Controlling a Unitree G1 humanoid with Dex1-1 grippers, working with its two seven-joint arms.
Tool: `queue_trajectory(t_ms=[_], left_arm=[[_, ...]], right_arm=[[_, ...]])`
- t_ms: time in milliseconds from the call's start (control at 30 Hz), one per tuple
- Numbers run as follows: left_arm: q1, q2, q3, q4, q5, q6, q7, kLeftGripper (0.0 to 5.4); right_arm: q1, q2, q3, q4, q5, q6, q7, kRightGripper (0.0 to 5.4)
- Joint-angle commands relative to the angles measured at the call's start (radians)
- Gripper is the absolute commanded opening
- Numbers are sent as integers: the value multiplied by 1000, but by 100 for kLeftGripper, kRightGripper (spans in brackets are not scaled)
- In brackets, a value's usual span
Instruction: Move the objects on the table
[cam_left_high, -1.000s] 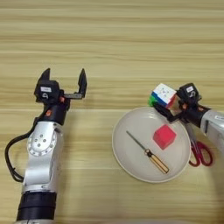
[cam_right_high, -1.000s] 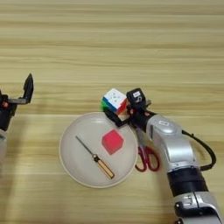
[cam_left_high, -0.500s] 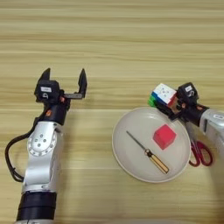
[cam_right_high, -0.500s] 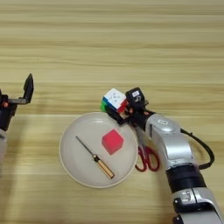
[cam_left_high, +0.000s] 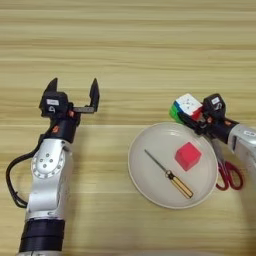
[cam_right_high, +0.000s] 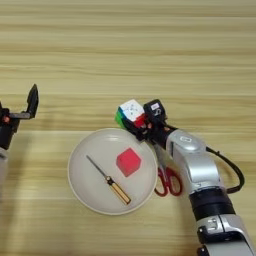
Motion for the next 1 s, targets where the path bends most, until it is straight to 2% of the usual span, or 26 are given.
queue_trajectory(t_ms=[33,333,567,800,1000], left_arm=[[-4,1,-4,-6,2,-7,2,540],[-6,1,-3,0,2,-10,1,540],[-8,0,-5,2,4,-11,2,540],[-9,-1,-7,3,5,-12,4,540],[-9,-3,-9,1,6,-10,6,540]], right_arm=[[-28,2,-19,-9,-1,-25,-13,333],[-26,0,-34,-100,8,-57,-25,333],[10,-20,-21,-279,27,-21,3,332],[72,-70,20,-436,53,28,81,332],[127,-126,40,-518,71,68,142,332]])
